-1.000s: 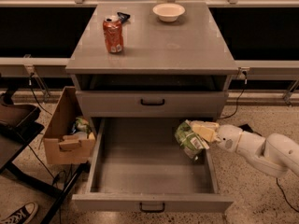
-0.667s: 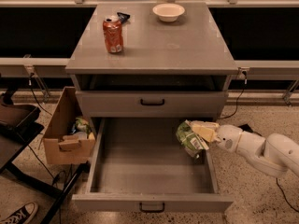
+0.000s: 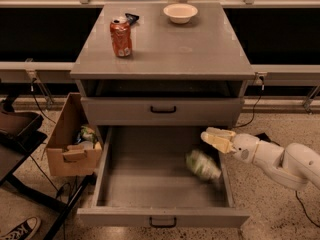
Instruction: Place green jalapeno chip bag into middle drawer
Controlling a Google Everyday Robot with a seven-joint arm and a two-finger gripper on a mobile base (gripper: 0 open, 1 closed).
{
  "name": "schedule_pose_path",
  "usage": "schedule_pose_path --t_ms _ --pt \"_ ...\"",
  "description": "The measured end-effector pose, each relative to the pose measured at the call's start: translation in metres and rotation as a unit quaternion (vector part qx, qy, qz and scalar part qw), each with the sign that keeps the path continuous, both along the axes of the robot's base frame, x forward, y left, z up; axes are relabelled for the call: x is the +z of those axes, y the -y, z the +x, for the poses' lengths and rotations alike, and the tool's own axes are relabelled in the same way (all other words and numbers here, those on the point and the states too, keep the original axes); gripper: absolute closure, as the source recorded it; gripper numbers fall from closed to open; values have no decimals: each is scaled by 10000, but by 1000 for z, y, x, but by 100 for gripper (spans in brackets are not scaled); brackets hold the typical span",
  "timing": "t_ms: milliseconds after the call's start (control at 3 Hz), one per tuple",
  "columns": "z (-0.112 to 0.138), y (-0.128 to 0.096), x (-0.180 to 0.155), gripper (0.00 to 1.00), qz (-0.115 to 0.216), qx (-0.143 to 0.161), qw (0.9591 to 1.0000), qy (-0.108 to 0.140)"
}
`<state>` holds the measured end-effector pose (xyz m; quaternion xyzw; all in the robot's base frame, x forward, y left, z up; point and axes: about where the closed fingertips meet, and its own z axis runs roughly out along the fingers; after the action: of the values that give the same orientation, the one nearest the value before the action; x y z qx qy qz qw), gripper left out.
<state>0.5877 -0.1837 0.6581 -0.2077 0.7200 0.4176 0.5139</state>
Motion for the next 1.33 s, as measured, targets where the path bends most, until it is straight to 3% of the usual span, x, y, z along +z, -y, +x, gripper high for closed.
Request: schedule_pose_path --t_ms 333,1000,1333 --pt "0 0 0 0 0 0 10000 0" --pt "-5 5 16 0 -49 57 10000 19" --pt "-33 26 49 0 -517 284 9982 -77"
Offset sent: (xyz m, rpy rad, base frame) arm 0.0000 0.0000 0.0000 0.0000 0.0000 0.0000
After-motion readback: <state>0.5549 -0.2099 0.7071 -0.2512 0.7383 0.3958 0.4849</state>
